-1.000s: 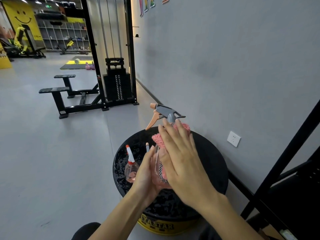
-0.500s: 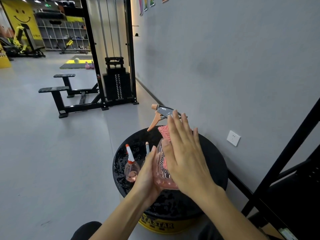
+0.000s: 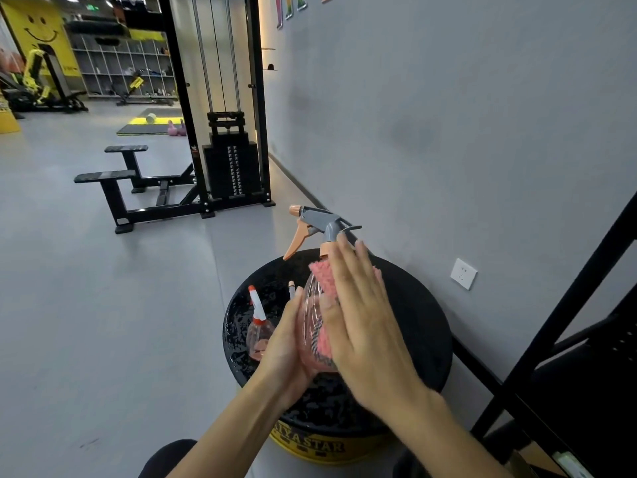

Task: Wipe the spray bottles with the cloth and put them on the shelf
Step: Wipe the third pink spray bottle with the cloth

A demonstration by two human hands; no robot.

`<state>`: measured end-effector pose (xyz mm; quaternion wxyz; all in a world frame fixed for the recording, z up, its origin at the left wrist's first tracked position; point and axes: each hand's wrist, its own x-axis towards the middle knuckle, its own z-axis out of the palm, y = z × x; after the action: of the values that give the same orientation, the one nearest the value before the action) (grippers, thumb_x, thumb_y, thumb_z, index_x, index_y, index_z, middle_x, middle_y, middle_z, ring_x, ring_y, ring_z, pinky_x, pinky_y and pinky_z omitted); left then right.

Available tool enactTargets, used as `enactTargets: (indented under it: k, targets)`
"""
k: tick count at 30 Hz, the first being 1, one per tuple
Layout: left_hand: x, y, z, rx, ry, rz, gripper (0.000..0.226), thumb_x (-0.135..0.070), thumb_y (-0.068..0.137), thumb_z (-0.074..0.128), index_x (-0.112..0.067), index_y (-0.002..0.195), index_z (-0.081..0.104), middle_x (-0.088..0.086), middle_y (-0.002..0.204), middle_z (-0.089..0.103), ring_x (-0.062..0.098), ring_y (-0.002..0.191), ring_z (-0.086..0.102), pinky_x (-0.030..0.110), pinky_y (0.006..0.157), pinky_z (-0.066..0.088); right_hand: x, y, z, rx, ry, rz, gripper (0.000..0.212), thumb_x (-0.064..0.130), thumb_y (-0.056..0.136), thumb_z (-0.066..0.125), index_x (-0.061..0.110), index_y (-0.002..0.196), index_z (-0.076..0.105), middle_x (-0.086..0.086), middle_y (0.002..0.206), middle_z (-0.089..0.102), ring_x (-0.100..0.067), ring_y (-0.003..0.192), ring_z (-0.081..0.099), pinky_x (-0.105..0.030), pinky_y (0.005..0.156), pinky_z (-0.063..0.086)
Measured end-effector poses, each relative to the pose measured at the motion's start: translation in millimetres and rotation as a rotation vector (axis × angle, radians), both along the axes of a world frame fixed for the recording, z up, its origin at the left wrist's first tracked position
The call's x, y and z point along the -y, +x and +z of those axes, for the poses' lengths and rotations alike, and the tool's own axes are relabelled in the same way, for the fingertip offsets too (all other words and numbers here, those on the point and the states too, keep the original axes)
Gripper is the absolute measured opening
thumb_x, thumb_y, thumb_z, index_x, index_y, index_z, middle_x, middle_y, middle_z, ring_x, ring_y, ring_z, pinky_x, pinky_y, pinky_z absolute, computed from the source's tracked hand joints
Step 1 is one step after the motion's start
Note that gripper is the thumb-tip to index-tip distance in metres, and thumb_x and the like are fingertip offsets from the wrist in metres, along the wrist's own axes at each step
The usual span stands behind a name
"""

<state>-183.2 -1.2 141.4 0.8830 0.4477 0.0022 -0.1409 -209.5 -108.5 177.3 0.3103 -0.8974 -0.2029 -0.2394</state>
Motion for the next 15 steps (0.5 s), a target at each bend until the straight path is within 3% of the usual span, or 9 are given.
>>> enactTargets:
  k: [3,7,12,15]
  targets:
    - [2,-1,1,0.018,-0.015,-0.021,0.047,-0.047,0.098,0.035,-0.024,0.103,0.076,0.009,0.105,0.075,0.023,0.089,0.074,0.038,0.061,0.059,5,17,10,-0.057,0.047,0.001,0.056,0.043,0.102,0.013,0.027,0.154,-0.001,0.017,0.161,-0.009,0.005,0.144,-0.018,-0.038,0.123,0.002]
    - [0,4,4,0.014,-0.01,0.026,0.05,-0.046,0.102,0.03,-0.032,0.098,0.078,0.004,0.11,0.074,0.019,0.099,0.071,0.034,0.07,0.058,-4,10,7,0.022,0.004,0.005,0.056,0.037,0.103,0.016,0.023,0.155,-0.001,0.013,0.162,-0.007,-0.001,0.146,-0.015,-0.036,0.123,-0.001]
    - [-6,12,5,0.021,-0.08,0.071,0.059,-0.045,0.101,0.03,-0.02,0.088,0.081,0.008,0.1,0.076,0.017,0.091,0.073,0.03,0.075,0.054,-8,-10,-17,0.035,-0.014,0.036,0.058,0.03,0.103,0.024,0.023,0.155,0.0,0.014,0.162,-0.007,-0.006,0.148,-0.011,-0.032,0.12,-0.003]
    - [-3,11,4,0.042,-0.078,0.051,0.063,-0.047,0.101,0.027,-0.025,0.076,0.081,0.004,0.091,0.077,0.014,0.084,0.074,0.025,0.066,0.057,-6,-9,-17,0.016,0.019,0.052,0.056,0.033,0.103,0.022,0.025,0.155,0.002,0.017,0.162,-0.006,-0.004,0.148,-0.011,-0.032,0.121,-0.003]
